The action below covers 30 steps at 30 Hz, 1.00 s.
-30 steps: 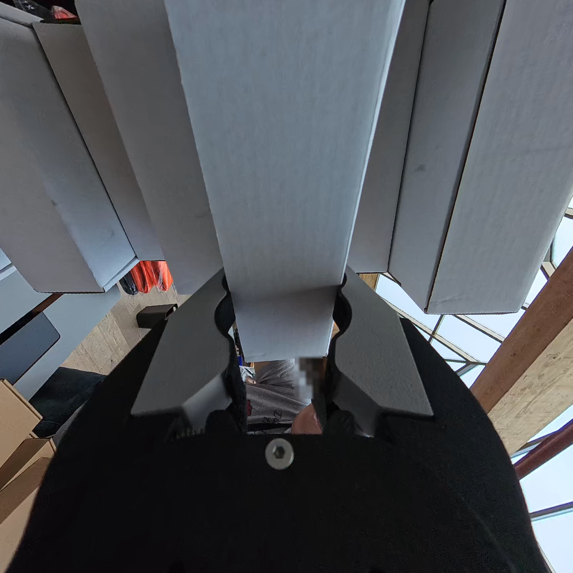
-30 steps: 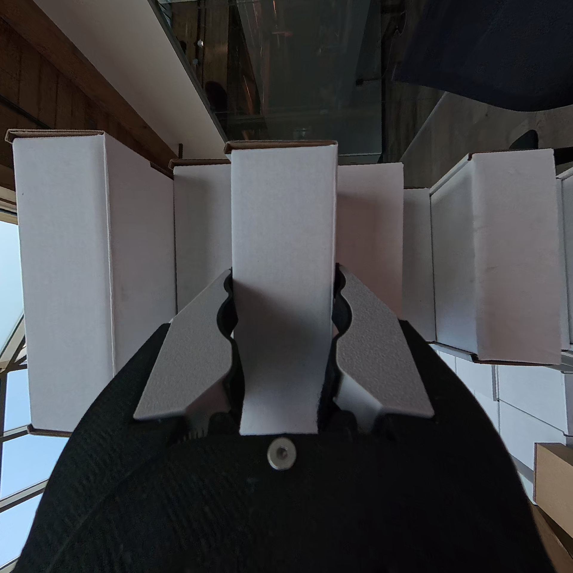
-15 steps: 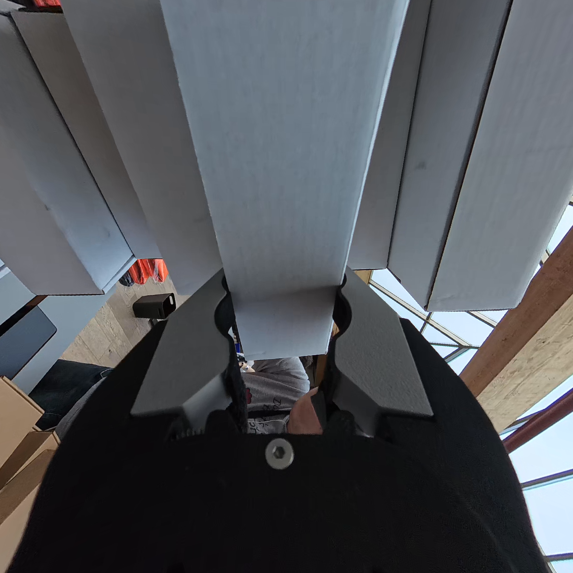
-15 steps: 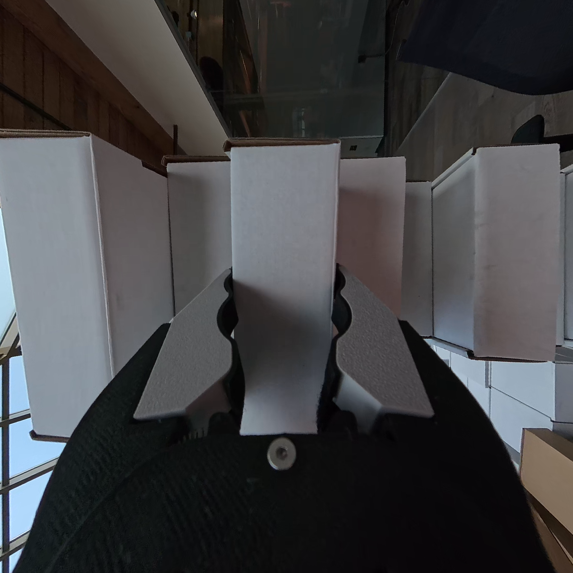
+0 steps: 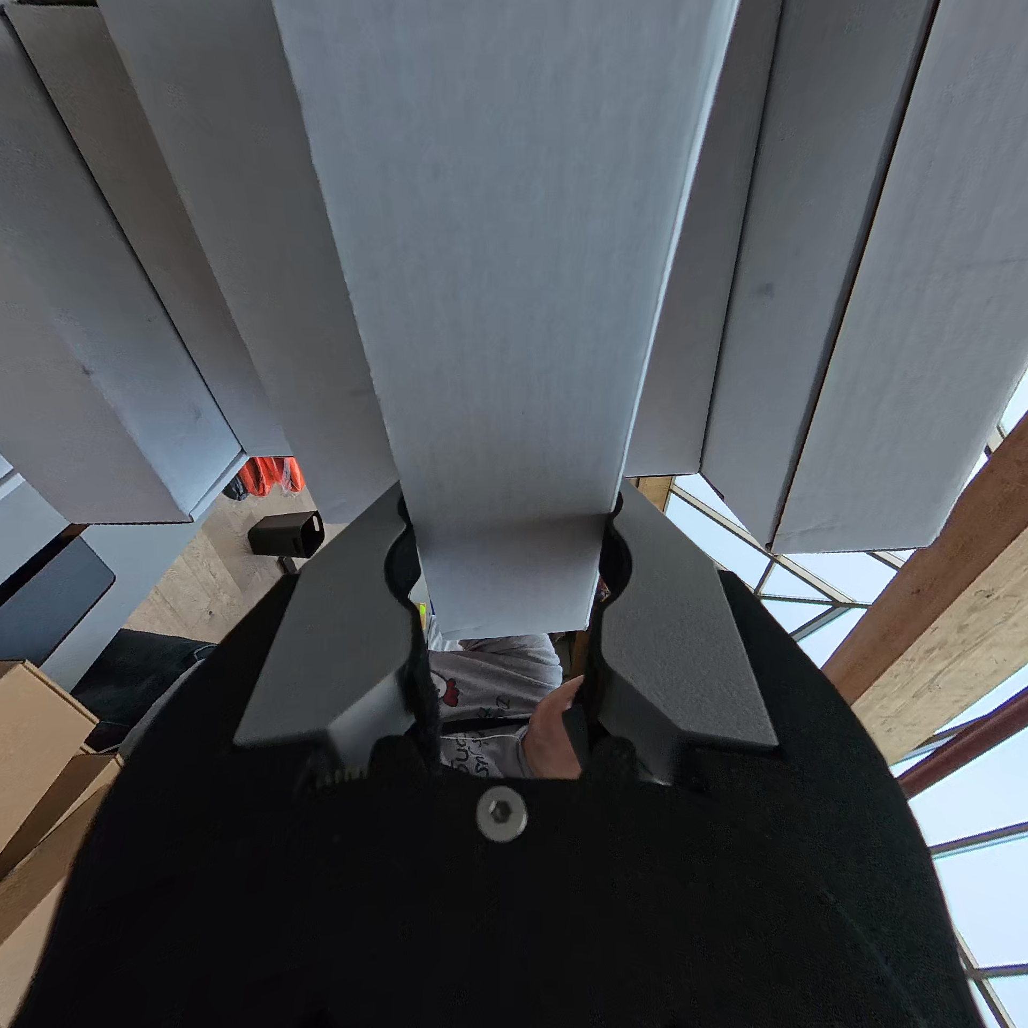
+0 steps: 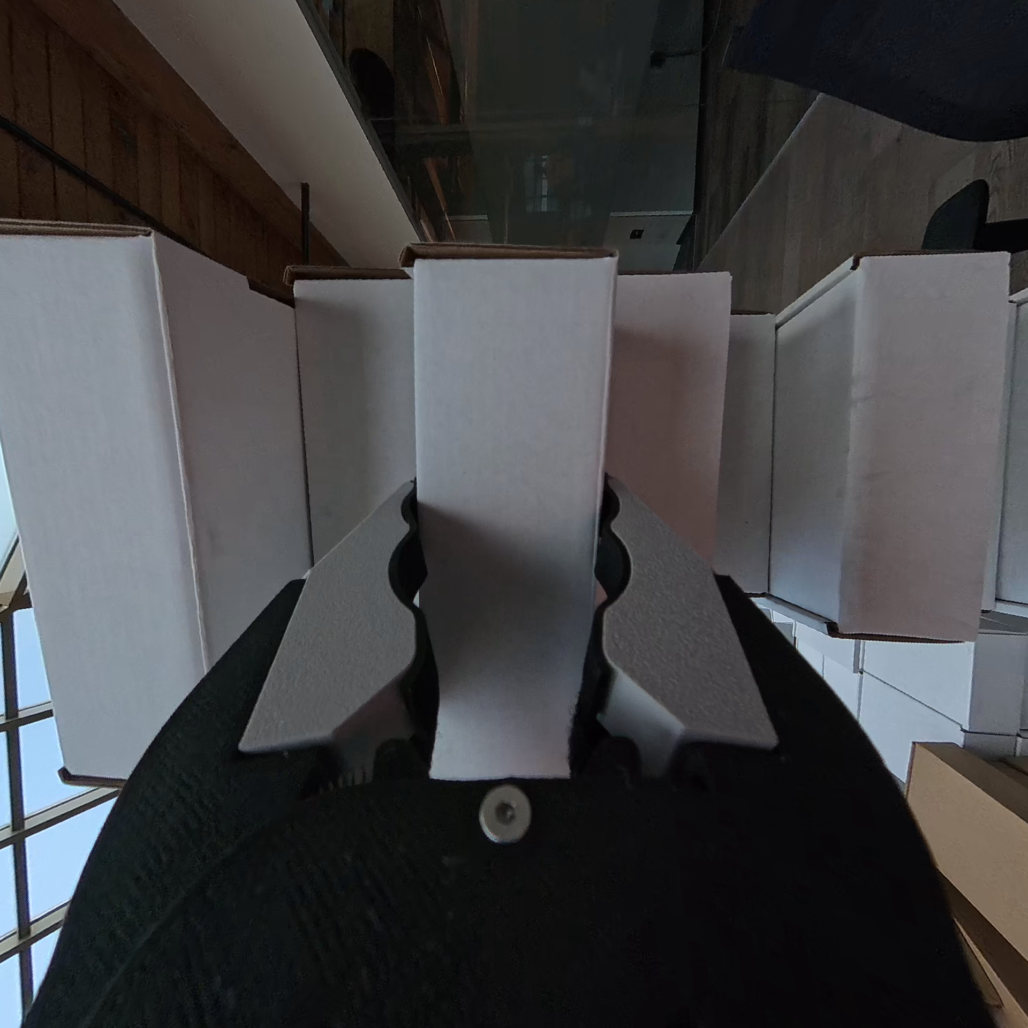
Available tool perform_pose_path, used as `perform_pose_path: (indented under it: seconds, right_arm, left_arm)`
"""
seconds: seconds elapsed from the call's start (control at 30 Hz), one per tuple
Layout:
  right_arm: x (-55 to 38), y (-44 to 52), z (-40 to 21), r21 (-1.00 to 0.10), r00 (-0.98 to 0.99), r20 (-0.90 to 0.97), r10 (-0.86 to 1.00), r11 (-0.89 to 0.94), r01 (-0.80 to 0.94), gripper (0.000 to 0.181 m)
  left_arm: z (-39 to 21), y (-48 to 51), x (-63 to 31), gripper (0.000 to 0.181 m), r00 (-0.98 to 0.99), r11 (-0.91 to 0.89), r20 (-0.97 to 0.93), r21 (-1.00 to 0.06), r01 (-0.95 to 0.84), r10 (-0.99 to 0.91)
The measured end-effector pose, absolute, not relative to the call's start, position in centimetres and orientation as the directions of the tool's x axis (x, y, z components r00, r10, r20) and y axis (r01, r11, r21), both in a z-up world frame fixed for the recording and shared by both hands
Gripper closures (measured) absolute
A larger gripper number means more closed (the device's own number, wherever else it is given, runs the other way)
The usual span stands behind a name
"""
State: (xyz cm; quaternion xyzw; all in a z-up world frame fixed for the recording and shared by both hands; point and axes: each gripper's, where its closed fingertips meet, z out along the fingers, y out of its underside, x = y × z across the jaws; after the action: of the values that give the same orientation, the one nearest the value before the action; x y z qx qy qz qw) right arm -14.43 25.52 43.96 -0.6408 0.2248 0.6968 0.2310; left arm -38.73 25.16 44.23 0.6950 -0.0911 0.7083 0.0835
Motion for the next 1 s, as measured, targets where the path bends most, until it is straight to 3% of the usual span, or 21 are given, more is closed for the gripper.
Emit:
perform_pose_path:
  seconds: [1.0]
  right_arm:
    - [-14.83, 25.70, 44.24, -0.063, 0.019, -0.998, 0.064, -0.800, -0.596, 0.117]
  left_arm:
    - [43.56, 25.96, -38.56, 0.103, 0.036, -0.976, 0.997, -0.055, -0.212, -0.064]
